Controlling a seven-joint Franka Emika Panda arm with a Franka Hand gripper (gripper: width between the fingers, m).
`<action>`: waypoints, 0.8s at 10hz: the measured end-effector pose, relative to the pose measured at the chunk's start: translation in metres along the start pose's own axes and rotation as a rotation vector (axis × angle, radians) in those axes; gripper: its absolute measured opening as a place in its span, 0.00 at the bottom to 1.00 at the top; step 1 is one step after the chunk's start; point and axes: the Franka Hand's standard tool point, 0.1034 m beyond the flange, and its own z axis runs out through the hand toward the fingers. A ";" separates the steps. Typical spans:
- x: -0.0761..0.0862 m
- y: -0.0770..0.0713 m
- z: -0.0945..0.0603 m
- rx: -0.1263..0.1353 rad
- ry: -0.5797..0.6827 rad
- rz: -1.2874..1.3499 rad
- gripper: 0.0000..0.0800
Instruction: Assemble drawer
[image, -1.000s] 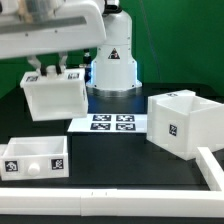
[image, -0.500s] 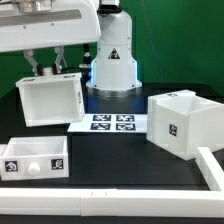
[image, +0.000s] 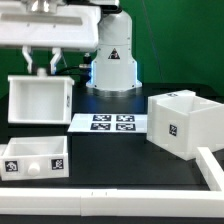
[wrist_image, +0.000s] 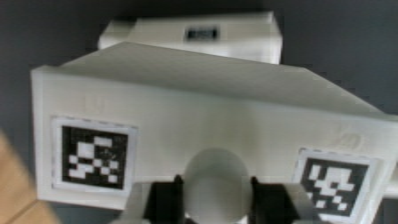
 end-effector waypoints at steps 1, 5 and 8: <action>0.010 -0.015 -0.014 0.005 0.037 0.020 0.20; 0.007 -0.033 -0.017 0.080 -0.006 0.071 0.20; 0.010 -0.046 0.011 0.110 -0.070 0.044 0.20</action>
Offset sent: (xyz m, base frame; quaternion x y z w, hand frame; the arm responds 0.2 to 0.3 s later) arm -0.0088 0.0028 -0.0290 0.0801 -0.0442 0.0657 0.9936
